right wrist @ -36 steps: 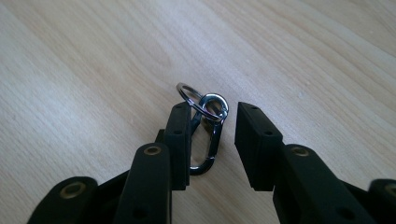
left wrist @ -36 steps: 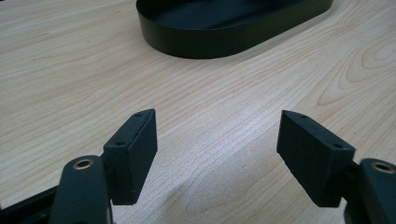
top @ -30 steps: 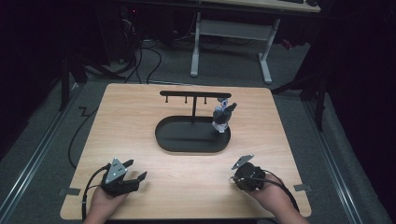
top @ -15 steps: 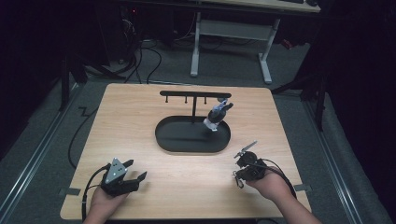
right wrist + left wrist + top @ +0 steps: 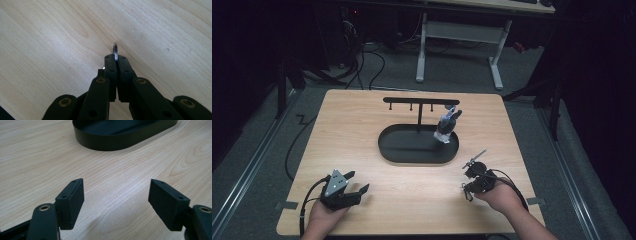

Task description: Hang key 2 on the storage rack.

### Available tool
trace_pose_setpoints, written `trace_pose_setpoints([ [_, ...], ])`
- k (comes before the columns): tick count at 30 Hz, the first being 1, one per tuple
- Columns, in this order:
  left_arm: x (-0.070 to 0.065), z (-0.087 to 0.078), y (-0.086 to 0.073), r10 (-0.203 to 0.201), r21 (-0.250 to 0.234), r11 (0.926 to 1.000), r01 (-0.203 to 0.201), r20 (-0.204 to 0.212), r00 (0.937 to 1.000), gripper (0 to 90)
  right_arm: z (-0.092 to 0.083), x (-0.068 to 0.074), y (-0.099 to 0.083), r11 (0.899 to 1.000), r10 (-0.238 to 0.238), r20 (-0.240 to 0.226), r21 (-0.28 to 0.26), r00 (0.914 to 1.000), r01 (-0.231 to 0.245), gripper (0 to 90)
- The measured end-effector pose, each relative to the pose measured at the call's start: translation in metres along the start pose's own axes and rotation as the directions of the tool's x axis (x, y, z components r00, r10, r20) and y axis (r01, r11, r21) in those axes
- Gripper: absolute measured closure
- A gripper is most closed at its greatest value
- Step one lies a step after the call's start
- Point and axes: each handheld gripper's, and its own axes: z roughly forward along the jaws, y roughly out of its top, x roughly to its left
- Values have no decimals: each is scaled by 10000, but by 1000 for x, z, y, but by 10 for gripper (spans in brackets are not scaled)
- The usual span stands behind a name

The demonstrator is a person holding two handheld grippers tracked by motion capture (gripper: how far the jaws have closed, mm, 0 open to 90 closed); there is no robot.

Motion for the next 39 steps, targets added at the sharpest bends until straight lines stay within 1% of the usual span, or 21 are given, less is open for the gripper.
trace_pose_setpoints([
  [1,0,0,0,-1,1,10000,1,-1,10000,295,-1,0,0,10000,6,82,-28,10000,-6,888],
  [2,0,0,0,-5,19,10000,5,7,10000,295,-4,0,0,9997,-41,27,-234,10000,41,889],
  [3,0,0,0,-5,19,10000,5,7,10000,295,-4,0,0,9997,-41,27,-234,10000,41,889],
  [4,0,0,0,-7,23,10000,7,7,10000,295,-6,0,-1,9996,104,-64,-251,9999,-106,889],
  [5,0,0,0,-3,18,10000,3,5,10000,295,-9,-1,-1,9994,91,-41,-345,9999,-93,889],
  [6,0,0,0,1,21,10000,-1,3,10000,295,-11,-1,-1,9993,197,-89,-314,9998,-200,889],
  [10,0,0,0,6,20,10000,-6,-2,10000,295,-19,0,-2,9990,146,-23,-431,9999,-146,889],
  [12,0,0,0,8,21,10000,-8,-5,10000,295,-22,0,-3,9988,178,-127,-446,9998,-183,889],
  [13,0,0,0,11,20,10000,-11,-7,10000,295,-25,1,-3,9990,177,-64,-412,9998,-180,889],
  [15,0,0,0,13,18,10000,-13,-8,10000,295,-29,0,-3,9985,124,-164,-523,9998,-132,889],
  [16,0,0,0,15,22,10000,-15,-7,10000,295,-31,0,-2,9984,131,-130,-539,9998,-138,890],
  [17,0,0,0,10,21,10000,-10,-4,10000,295,-33,1,-2,9981,209,-211,-580,9996,-221,890],
  [20,0,0,0,7,28,10000,-7,3,10000,295,-39,1,-1,9981,131,-184,-607,9997,-142,890],
  [26,0,0,0,11,35,10000,-11,7,10000,295,-50,0,5,9972,161,-133,-726,9998,-170,890],
  [28,0,0,0,17,24,10000,-17,-2,10000,294,-53,0,8,9970,146,-33,-755,9999,-148,890],
  [29,0,0,0,14,24,10000,-14,-3,10000,294,-54,0,9,9970,221,-69,-743,9997,-226,890],
  [31,0,0,0,8,24,10000,-8,7,10000,294,-56,-1,11,9964,131,-43,-839,9999,-134,890],
  [32,0,0,0,8,30,10000,-8,12,10000,294,-57,-1,12,9962,195,-82,-848,9998,-202,890],
  [35,0,0,0,-2,30,10000,2,16,10000,294,-60,-1,15,9963,161,-35,-839,9999,-163,890],
  [36,0,0,0,-15,35,10000,15,27,10000,294,-61,-1,16,9966,101,59,-819,9999,-96,890],
  [39,0,0,0,-8,26,10000,8,12,10000,294,-63,0,19,9973,97,68,-735,9999,-91,890],
])
